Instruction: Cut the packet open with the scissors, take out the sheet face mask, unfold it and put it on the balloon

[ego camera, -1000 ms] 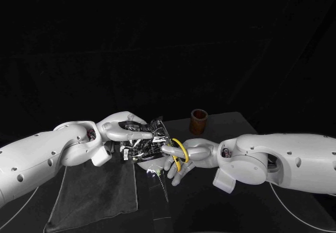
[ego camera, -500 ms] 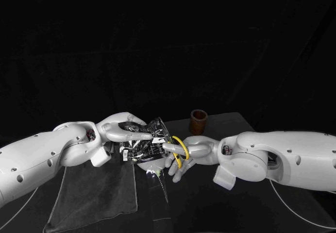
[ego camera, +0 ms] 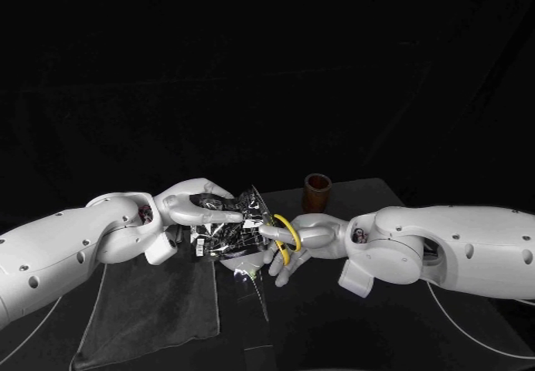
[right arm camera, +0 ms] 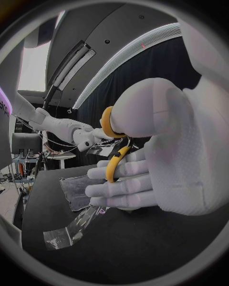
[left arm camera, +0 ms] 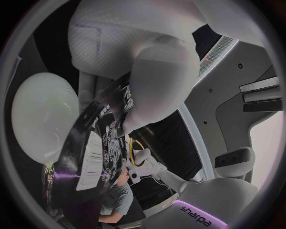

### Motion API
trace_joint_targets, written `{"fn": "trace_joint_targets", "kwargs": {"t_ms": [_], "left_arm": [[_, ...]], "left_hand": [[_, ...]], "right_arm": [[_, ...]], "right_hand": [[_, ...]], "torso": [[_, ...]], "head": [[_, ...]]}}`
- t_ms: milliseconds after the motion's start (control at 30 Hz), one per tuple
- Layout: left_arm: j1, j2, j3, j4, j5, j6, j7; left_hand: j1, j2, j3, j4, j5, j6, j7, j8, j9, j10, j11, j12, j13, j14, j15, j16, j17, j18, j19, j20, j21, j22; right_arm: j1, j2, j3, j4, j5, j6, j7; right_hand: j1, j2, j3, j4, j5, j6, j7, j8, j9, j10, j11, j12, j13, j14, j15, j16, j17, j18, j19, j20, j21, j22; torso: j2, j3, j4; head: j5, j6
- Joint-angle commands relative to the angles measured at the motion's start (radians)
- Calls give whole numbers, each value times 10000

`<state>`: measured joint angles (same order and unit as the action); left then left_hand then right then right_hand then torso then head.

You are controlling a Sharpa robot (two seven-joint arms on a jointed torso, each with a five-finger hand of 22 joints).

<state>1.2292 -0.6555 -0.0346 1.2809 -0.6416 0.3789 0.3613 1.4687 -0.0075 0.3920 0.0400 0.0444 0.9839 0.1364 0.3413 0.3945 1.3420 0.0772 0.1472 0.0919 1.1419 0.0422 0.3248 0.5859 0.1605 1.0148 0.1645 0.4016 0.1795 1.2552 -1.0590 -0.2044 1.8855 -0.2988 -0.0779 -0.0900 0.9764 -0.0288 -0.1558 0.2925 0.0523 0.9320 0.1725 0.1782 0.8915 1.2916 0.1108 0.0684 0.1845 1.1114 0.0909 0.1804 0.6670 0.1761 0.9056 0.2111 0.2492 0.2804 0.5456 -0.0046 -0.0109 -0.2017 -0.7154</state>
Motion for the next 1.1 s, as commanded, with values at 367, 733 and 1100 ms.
{"fn": "trace_joint_targets", "kwargs": {"t_ms": [367, 733, 1100], "left_arm": [[3, 10, 10, -9, 174, 362, 50], [3, -7, 10, -69, 235, 430, 11], [4, 2, 9, -71, 244, 534, -40]], "left_hand": [[17, 118, 239, -294, 34, 78, -25, 28, 234, 14, -78, 7, 18, -43, -32, -1, 18, 113, -101, 1, 37, 23], [14, 122, 238, -294, 34, 78, -24, 27, 235, 15, -78, 9, 19, -42, -32, 0, 19, 112, -105, 1, 42, 27], [14, 122, 238, -294, 34, 78, -24, 27, 235, 15, -78, 9, 19, -42, -32, 0, 19, 112, -105, 1, 42, 27]], "right_arm": [[45, 37, 12, -300, -297, 337, 23], [71, -125, 11, -384, -571, 467, -28], [81, -119, 10, -422, -658, 323, 15]], "right_hand": [[41, 127, -118, 7, -48, 81, -13, -51, -12, 94, -4, 54, -15, 36, -65, -35, -8, 85, 105, 5, -33, -18], [46, 111, -160, 11, -48, 96, -20, -51, -15, 116, -10, 54, -22, 49, -70, -32, -9, 85, 119, 0, -34, -24], [125, 195, -252, 11, -48, 238, -82, -5, -11, 319, -80, 114, -13, 134, -111, 0, -6, 91, 194, -35, -25, -43]], "torso": [[-2, 4, -9], [0, -1, -5], [0, 5, -2]], "head": [[17, -36], [27, -28], [38, -37]]}}
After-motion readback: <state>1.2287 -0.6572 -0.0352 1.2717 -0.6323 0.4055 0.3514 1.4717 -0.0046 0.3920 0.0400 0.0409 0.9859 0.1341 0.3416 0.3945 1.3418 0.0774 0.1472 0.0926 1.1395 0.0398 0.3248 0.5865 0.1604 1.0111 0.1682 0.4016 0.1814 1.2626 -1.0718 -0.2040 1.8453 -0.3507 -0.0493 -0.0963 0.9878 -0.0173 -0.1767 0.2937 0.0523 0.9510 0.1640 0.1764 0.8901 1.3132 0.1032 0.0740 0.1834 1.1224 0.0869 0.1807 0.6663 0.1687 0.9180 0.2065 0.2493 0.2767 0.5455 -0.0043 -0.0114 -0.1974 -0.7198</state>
